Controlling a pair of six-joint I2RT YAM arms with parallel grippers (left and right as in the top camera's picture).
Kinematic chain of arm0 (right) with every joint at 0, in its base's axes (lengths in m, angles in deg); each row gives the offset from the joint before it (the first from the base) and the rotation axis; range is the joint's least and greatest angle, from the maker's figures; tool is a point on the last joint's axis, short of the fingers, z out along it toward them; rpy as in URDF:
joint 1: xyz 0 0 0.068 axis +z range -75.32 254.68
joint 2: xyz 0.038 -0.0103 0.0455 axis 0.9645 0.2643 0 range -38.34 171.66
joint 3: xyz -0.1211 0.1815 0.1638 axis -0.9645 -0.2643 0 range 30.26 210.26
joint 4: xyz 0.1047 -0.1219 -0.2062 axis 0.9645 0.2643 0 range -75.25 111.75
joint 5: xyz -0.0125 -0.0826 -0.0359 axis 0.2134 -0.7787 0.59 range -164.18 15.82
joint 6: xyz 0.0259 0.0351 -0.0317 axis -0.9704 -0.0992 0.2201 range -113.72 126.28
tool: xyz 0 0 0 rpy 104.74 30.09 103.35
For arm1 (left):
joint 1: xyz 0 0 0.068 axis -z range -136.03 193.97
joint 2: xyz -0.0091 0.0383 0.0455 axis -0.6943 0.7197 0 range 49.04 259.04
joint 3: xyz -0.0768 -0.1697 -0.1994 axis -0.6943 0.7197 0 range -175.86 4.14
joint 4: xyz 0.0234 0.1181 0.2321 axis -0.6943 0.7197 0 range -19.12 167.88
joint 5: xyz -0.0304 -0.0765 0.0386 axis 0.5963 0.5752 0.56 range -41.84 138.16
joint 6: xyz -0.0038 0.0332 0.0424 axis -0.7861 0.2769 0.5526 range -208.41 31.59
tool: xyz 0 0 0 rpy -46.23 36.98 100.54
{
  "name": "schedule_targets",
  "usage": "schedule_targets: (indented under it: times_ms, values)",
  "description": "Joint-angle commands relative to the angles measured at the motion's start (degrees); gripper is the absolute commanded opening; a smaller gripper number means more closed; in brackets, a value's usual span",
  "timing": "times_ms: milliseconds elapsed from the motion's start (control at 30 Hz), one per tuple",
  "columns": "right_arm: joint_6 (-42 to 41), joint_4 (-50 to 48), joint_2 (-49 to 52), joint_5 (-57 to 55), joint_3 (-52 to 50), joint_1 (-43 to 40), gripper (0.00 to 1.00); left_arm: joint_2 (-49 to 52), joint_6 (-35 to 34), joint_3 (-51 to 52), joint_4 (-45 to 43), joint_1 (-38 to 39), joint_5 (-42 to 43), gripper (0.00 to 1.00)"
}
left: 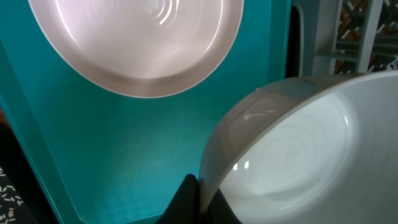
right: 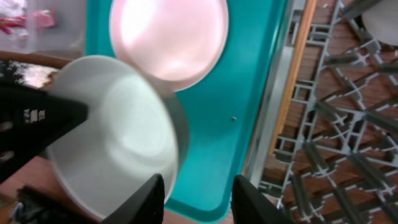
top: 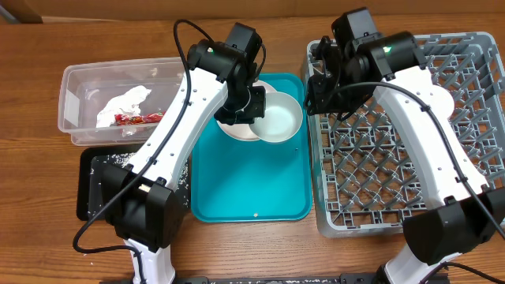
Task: Sort waste into correct bins and load items into the dishwasher
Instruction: 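Bring the right gripper to the white bowl and grasp its rim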
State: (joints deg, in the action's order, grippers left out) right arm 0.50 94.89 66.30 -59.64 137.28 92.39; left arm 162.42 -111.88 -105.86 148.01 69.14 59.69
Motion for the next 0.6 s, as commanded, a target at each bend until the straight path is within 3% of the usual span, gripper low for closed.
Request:
schedule_targets:
  times_ms: [0, 233, 567]
  values:
    - [-0.7, -1.9, -0.7, -2.7, -2.9, 0.3, 0.38, -0.3, 2.4, -0.7, 0.3, 0.4, 2.5, 0.04]
    - [-0.7, -4.9, -0.7, 1.9, -6.5, 0.3, 0.38, -0.3, 2.8, -0.7, 0.4, 0.4, 3.5, 0.04]
    - [-0.7, -6.8, -0.7, 0.9, -3.9, -1.2, 0.39, -0.3, 2.9, -0.7, 0.7, 0.4, 3.1, 0.04]
